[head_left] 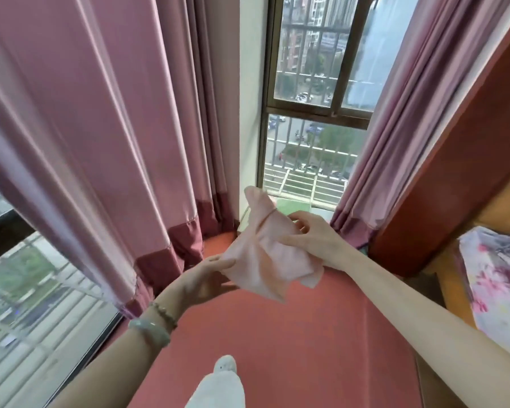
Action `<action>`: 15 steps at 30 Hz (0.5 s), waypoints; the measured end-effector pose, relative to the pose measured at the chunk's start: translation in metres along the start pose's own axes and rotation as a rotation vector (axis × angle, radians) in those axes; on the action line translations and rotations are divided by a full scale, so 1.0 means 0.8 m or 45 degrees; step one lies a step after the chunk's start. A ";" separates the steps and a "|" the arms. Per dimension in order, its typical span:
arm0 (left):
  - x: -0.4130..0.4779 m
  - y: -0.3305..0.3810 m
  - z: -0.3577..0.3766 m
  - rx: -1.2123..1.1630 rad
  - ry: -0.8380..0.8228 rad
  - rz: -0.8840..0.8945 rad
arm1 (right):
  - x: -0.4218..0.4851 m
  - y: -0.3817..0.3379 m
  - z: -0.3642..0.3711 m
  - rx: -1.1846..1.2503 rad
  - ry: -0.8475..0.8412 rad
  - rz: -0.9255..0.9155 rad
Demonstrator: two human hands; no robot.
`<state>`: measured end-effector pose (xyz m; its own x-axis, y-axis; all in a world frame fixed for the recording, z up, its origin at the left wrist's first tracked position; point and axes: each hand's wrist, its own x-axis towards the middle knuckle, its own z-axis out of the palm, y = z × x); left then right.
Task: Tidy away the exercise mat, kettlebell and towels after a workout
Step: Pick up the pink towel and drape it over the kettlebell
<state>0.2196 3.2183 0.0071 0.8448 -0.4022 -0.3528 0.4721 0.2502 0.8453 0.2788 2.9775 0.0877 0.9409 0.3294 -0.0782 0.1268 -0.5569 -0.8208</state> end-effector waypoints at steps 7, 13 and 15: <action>0.172 0.113 -0.069 -0.059 -0.033 0.099 | 0.183 0.038 0.007 0.323 0.122 0.240; 0.301 0.179 -0.106 0.017 -0.040 0.100 | 0.308 0.052 0.019 0.358 0.094 0.223; 0.341 0.192 -0.123 0.031 -0.029 0.109 | 0.342 0.058 0.016 0.358 0.014 0.178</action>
<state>0.5473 3.2337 0.0010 0.8756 -0.4005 -0.2699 0.3920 0.2629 0.8816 0.5380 3.0514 0.0215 0.9467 0.2555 -0.1961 -0.0942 -0.3628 -0.9271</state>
